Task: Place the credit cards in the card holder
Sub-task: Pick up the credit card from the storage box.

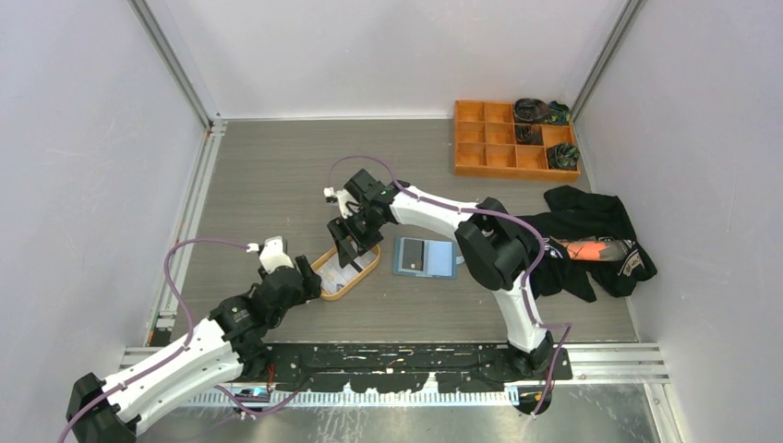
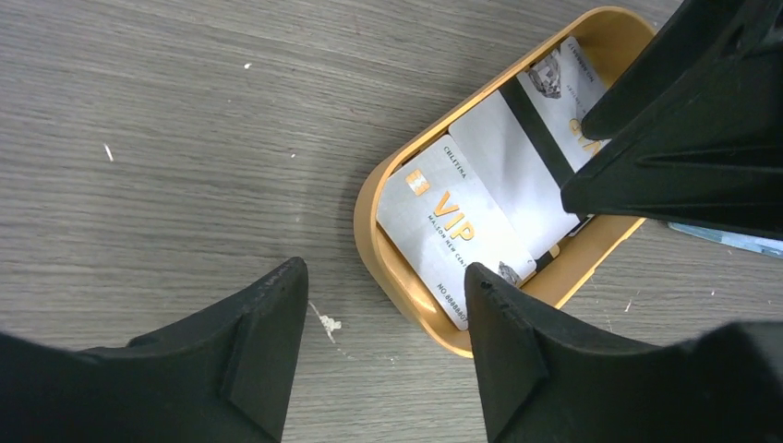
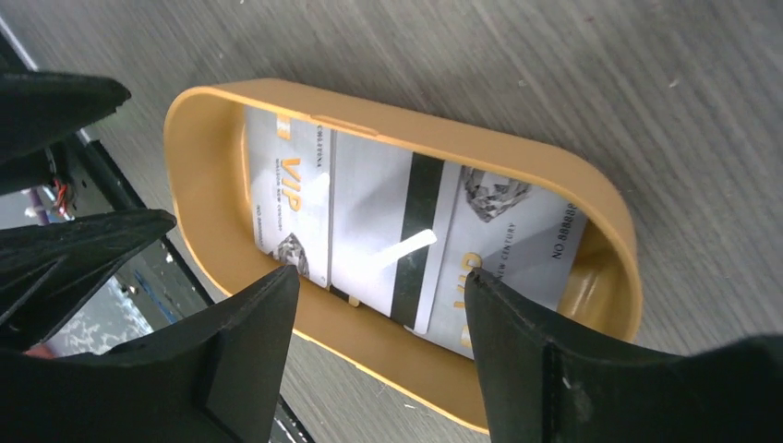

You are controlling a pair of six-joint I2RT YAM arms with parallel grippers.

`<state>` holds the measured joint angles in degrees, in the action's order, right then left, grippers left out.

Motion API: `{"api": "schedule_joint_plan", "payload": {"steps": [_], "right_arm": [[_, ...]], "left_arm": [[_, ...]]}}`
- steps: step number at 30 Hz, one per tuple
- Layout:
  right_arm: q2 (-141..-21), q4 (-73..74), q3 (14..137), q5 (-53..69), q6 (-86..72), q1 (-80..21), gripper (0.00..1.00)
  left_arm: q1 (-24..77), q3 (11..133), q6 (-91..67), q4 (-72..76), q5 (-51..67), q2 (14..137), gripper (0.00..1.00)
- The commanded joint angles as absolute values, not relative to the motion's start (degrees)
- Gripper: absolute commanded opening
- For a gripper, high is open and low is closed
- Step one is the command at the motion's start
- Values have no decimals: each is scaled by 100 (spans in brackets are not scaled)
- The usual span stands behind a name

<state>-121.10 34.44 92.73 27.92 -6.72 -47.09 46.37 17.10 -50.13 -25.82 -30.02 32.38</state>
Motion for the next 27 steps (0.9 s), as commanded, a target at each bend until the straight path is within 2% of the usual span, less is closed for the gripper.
{"api": "schedule_joint_plan", "payload": {"steps": [1,13,27], "right_arm": [[-12153,3395,9670,2584,-1008,-4744,70],[-12419,3406,9703,2907,-1223,-4789,64],[-12362,2914,9479,3972,-1880,-4825,55]], "left_arm": [[4616,1861,-5256,-2261,-3015,3412,57],[4618,1872,-5315,-1767,-2663,4105,44],[4616,1734,-5466,-1182,-2316,4302,30]]}}
